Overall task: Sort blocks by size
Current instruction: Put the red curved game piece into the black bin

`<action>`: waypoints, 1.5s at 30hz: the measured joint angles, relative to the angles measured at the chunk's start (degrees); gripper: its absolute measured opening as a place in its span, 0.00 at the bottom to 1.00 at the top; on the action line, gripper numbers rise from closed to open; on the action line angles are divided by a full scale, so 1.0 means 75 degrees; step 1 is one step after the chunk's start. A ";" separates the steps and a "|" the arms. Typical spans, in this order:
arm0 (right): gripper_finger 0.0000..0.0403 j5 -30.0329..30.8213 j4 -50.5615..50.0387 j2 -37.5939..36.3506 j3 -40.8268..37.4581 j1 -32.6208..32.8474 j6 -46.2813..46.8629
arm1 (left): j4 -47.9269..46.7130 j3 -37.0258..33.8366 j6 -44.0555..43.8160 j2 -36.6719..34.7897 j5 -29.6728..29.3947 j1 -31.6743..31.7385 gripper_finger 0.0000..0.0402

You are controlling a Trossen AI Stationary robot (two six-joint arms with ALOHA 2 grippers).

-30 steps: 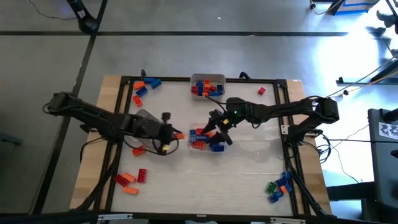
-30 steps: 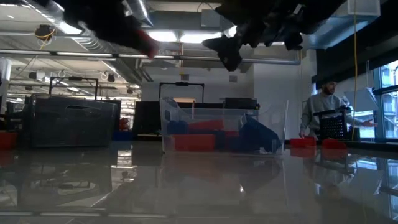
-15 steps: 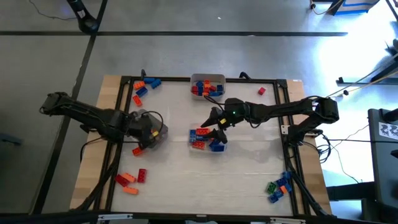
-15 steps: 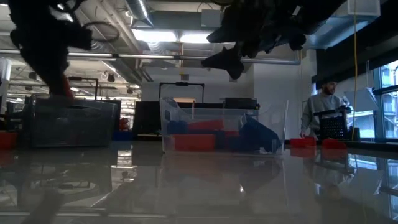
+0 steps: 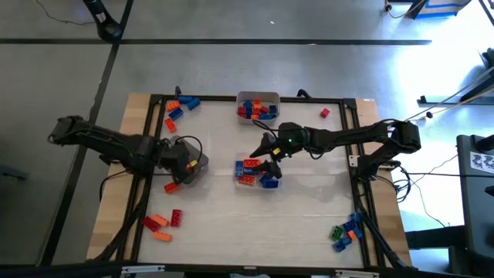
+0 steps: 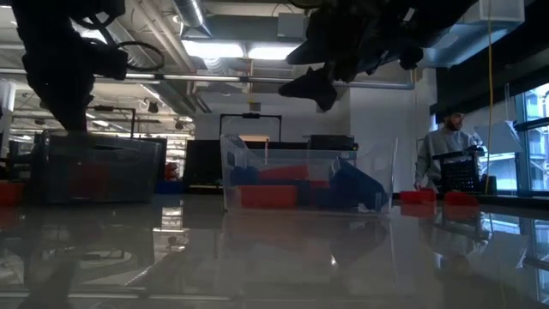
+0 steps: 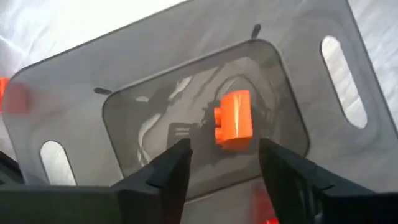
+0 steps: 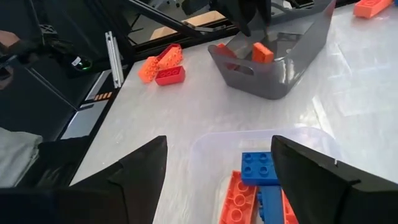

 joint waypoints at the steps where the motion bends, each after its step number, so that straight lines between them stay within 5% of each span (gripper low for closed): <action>1: 0.71 0.0059 -0.0013 0.0000 0.0000 0.0000 0.0002 | -0.0033 0.0024 0.0150 -0.0021 0.0104 0.0083 0.46; 9: 0.71 0.1410 -0.0265 -0.0122 -0.0003 -0.0089 0.0037 | 0.0995 0.0760 0.1454 -0.0443 -0.0249 0.0263 0.51; 21: 0.71 0.4331 -0.4240 -0.1265 -0.0006 -0.1796 0.0274 | 0.4838 -0.0135 0.3433 -0.0451 -0.0633 0.0260 0.51; 33: 0.71 0.4638 -0.6690 -0.0408 -0.0009 -0.3809 0.0907 | 0.5745 -0.0793 0.3352 -0.0389 -0.0631 0.0260 0.51; 45: 0.71 0.4434 -0.7208 0.0648 -0.0006 -0.3952 0.1276 | 0.5808 -0.0793 0.3353 -0.0389 -0.0632 0.0251 0.51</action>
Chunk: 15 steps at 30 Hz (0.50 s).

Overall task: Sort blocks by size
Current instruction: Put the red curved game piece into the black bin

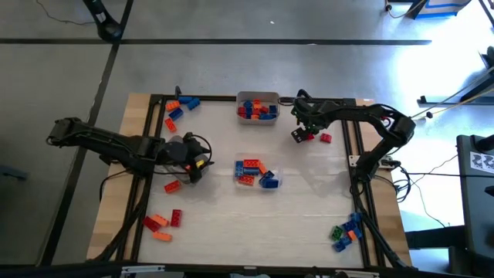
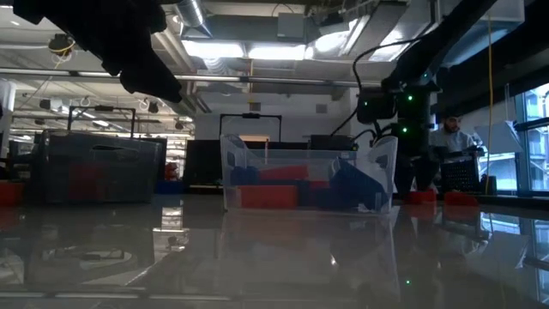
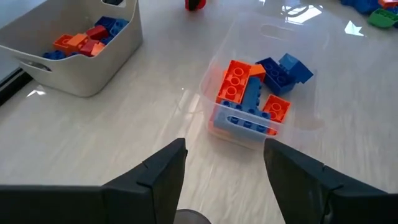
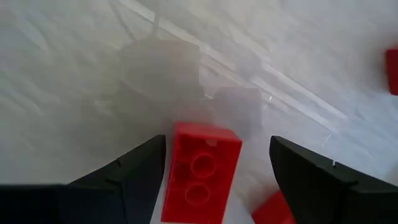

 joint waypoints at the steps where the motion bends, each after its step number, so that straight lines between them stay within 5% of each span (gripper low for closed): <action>1: 0.71 -0.0002 0.0000 0.0051 -0.0002 0.0000 0.0006 | -0.0003 0.0000 0.0002 0.0000 0.0000 0.0000 0.51; 7: 0.65 -0.0183 0.0029 0.0244 0.0015 0.0000 0.0015 | 0.0015 0.0003 0.0001 0.0000 0.0000 0.0000 0.51; 15: 0.35 -0.0342 0.0068 0.0253 0.0012 0.0006 -0.0127 | 0.0017 0.0003 0.0002 0.0000 0.0000 0.0000 0.51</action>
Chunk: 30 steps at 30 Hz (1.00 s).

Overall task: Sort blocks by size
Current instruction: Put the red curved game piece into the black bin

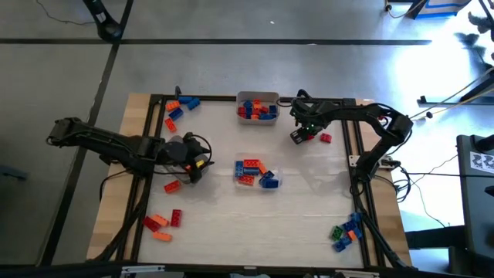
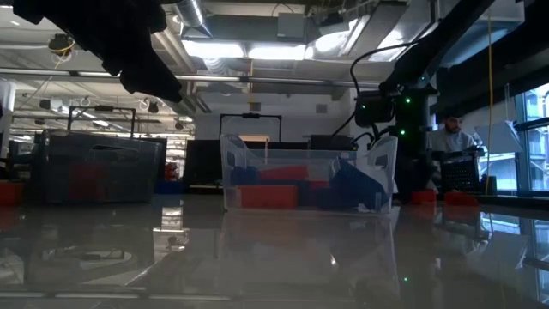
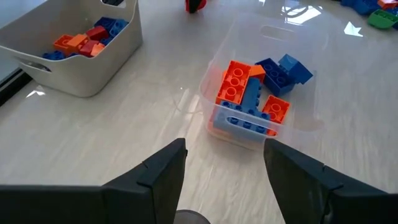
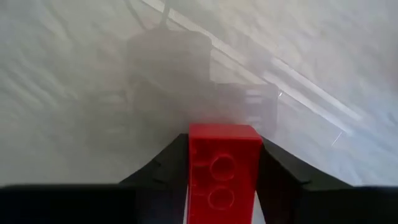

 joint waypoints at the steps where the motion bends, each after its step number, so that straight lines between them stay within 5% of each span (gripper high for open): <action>1: 0.34 0.0000 0.0003 0.0000 0.0000 0.0000 -0.0099 | -0.0003 0.0000 -0.0002 0.0000 0.0000 0.0000 0.51; 16: 0.35 -0.0824 0.0850 -0.1053 -0.0041 0.0945 -0.0585 | 0.0121 0.0003 0.0043 0.0000 0.0000 0.0000 0.51; 30: 0.36 -0.2930 0.5191 -0.1572 -0.0022 0.2595 -0.0909 | 0.1424 0.0006 0.0912 0.0145 0.0000 0.0009 0.51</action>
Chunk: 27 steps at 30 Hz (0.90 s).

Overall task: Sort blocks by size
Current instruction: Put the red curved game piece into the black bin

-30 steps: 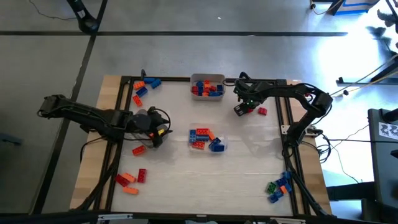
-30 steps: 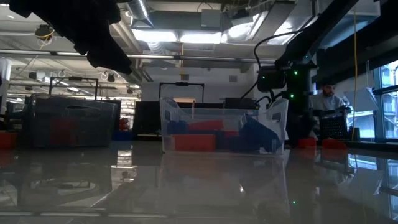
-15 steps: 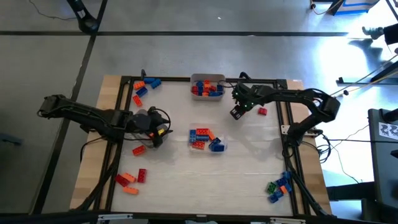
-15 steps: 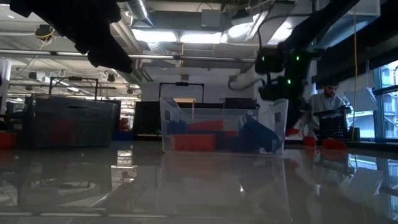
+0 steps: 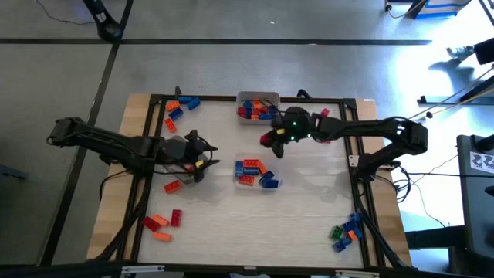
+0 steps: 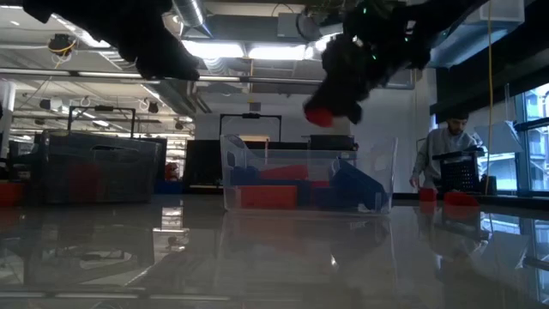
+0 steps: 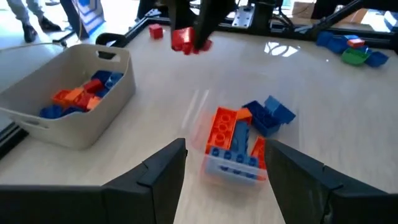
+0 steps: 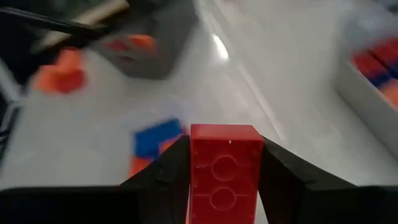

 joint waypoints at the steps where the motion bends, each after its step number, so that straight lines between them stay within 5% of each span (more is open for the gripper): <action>1: 0.36 -0.0027 0.0288 0.0032 -0.0004 0.0122 -0.0013 | 0.0182 0.0000 0.0022 0.0079 0.0000 0.0009 0.51; 11: 0.36 -0.0087 0.2572 0.0659 0.0001 0.0916 0.0067 | 0.1519 0.0006 0.1416 0.0787 0.0090 0.0393 0.61; 17: 0.35 -0.0443 0.4062 0.1076 -0.0001 0.0905 0.0747 | 0.2926 0.0006 0.3419 0.1385 0.0114 0.0255 0.70; 27: 0.35 -0.1054 0.5725 0.1575 -0.0004 0.0964 0.1713 | 0.5072 -0.0012 0.5575 0.2629 -0.0065 0.0125 0.71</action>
